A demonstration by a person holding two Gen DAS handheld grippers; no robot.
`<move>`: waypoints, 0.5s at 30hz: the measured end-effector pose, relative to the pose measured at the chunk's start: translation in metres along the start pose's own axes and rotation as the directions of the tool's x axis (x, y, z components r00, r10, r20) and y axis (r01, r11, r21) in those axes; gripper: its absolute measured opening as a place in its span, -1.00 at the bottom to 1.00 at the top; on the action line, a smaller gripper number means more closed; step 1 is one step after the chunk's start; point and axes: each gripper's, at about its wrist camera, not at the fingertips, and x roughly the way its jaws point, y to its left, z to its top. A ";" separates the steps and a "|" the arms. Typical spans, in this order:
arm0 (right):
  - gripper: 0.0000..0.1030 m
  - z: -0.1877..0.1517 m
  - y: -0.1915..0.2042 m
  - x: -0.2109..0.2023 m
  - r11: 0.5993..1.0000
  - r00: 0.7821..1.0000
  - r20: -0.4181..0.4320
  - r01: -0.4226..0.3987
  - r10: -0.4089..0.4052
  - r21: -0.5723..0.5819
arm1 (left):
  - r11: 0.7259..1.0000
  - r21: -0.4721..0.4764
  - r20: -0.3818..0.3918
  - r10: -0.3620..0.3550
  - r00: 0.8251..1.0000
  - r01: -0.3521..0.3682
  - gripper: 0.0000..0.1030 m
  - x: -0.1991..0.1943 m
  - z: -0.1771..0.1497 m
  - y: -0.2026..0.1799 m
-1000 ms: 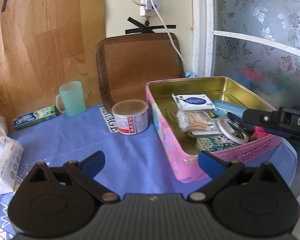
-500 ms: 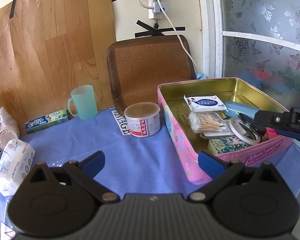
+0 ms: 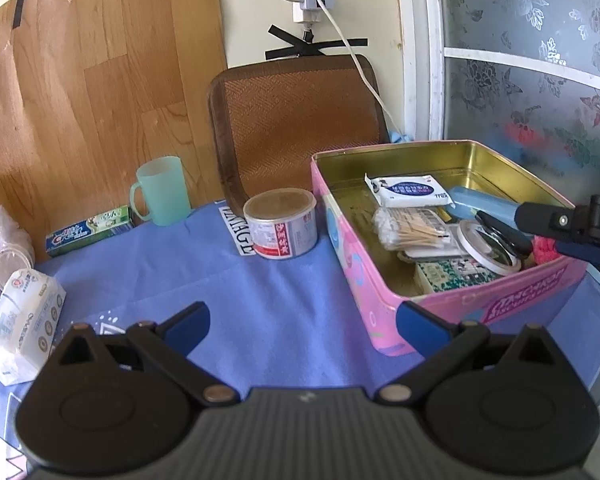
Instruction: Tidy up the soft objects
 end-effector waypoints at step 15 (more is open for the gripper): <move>0.48 -0.001 -0.003 0.001 1.000 1.000 -0.001 0.000 0.000 0.008 | 1.000 -0.003 0.013 0.000 1.000 0.000 1.00 -0.002 -0.001 0.002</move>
